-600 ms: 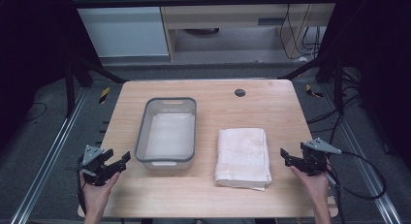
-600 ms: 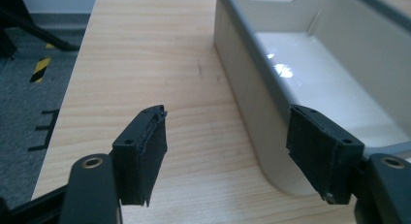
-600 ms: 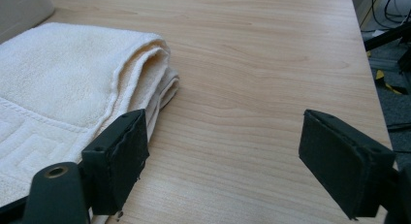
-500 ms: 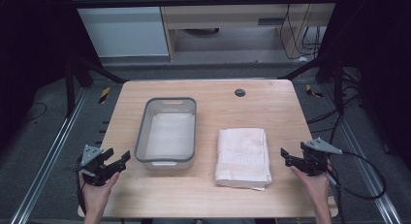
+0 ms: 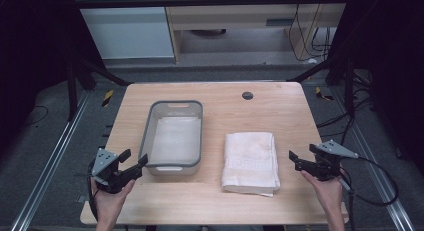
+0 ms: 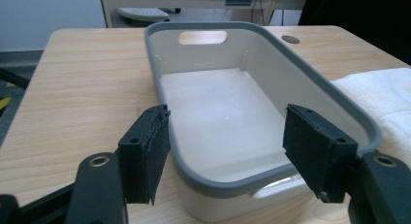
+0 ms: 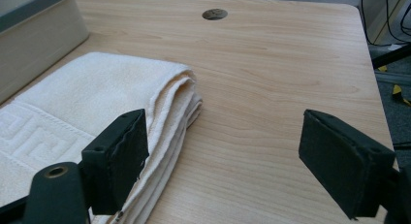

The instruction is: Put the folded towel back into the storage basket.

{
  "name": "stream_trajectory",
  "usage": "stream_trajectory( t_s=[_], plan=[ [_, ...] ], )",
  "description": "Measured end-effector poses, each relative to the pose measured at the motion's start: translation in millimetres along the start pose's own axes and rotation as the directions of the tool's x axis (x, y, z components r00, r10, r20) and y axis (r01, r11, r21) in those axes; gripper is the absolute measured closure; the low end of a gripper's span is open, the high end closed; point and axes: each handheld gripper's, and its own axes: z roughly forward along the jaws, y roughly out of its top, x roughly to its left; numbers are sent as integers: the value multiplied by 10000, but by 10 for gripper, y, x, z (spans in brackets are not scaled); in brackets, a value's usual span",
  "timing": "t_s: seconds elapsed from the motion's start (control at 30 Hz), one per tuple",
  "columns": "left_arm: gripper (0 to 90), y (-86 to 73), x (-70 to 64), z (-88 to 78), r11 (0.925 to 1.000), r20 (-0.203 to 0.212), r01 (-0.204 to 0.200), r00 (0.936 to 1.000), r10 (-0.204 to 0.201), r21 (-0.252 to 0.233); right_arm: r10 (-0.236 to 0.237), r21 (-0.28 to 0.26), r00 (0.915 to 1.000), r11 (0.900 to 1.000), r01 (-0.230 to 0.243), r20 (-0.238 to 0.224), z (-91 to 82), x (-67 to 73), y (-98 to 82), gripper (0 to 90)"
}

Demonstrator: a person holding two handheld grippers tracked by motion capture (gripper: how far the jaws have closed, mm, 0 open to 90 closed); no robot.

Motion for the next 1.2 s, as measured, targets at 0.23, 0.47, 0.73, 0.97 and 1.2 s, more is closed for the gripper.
stream_trajectory(
  t_s=[0.23,0.47,0.73,0.97,1.2],
  plan=[
    [318,28,-179,27,9997,326,-246,9992,248,-45,-210,-113,9998,9997,209,-73,-18,51,41,184],
    [329,55,-342,59,9990,755,-454,9961,452,12,-166,-277,9997,9995,161,-153,-59,64,101,188],
    [334,129,-475,104,9978,1009,-666,9927,663,-5,-194,-147,9990,9997,189,-394,-52,64,182,225],
    [333,192,-631,185,9964,1186,-853,9893,847,4,-267,-354,9976,9991,245,-636,-58,101,330,252],
    [337,285,-842,306,9943,1565,-1064,9820,1060,-59,-482,-506,9959,9977,445,-759,-44,178,510,272]
  ],
)
